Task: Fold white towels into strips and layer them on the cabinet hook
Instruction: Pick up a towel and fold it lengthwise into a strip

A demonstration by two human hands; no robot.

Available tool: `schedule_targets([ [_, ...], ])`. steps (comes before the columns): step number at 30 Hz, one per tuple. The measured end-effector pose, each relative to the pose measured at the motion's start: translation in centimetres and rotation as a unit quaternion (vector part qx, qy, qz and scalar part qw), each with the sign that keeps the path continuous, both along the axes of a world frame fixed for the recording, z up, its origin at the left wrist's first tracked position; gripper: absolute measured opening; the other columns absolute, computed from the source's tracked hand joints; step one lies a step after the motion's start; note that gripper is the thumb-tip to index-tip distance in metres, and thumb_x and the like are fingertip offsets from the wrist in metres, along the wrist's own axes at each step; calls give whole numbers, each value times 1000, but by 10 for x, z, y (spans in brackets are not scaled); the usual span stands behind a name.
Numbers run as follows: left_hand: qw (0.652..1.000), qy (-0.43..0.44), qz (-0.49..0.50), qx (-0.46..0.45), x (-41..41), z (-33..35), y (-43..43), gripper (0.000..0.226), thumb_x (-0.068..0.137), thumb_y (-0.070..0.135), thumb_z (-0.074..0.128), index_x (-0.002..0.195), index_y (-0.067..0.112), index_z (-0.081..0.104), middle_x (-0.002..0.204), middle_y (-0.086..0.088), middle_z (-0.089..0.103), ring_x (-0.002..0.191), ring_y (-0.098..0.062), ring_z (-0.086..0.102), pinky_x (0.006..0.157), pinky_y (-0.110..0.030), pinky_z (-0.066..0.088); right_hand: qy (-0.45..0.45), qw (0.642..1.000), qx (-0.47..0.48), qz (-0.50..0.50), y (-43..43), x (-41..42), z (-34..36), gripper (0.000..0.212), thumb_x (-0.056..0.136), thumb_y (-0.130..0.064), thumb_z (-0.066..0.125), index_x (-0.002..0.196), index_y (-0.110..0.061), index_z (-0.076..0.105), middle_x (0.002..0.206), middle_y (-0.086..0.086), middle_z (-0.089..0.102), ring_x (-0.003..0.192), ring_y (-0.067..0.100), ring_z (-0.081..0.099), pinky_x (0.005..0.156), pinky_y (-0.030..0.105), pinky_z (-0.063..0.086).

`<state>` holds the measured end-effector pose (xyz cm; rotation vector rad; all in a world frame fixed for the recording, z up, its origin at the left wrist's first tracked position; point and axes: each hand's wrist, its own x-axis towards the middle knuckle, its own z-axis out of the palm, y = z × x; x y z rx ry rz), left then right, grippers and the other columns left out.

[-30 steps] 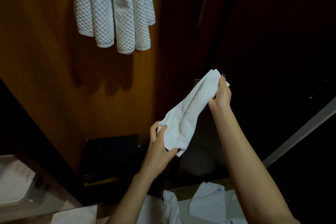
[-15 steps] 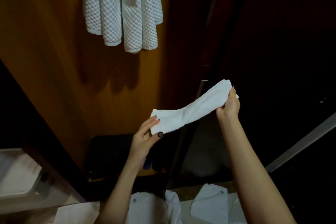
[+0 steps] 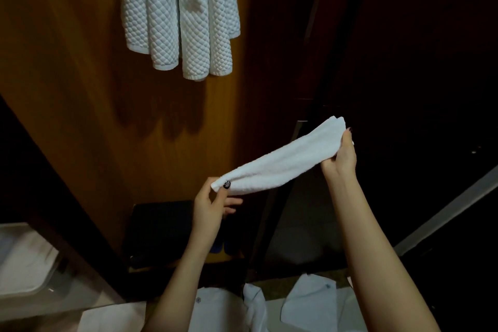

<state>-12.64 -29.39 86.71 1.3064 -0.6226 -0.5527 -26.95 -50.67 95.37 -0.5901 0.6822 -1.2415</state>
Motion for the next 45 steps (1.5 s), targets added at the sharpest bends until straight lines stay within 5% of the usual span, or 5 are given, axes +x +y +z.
schedule_targets([
  [5,964,244,-92,-58,-4,-14,4,41,88,34,61,127,24,56,122,3,68,111,-15,65,89,-40,55,-44,997,-17,63,-3,-1,3,41,95,-41,59,123,-11,62,110,7,72,104,25,69,86,43,57],
  [17,936,317,-107,-111,15,-16,13,43,86,21,63,128,11,58,122,-10,68,111,-23,66,80,-28,56,188,972,-139,35,-7,-10,-15,21,95,-36,62,86,-17,62,77,-3,68,74,13,67,65,31,55],
  [32,982,-107,-80,137,84,-6,18,19,99,16,53,114,29,55,118,14,54,103,-4,54,73,-13,44,405,824,-323,229,-8,-47,-40,24,90,-21,68,107,-39,66,102,-14,68,90,9,68,64,19,53],
  [37,978,-144,-86,127,93,-1,22,9,95,10,60,92,17,56,79,19,58,65,5,51,54,-8,35,435,782,-343,286,-10,-53,-41,11,90,-22,68,95,-30,62,92,-12,66,79,5,64,62,18,51],
  [45,969,-163,-135,129,104,14,23,14,94,10,61,88,21,56,108,18,56,92,-6,55,71,-18,42,498,755,-331,271,-12,-58,-54,8,94,-23,62,96,-28,57,98,-3,60,79,4,59,62,19,48],
])
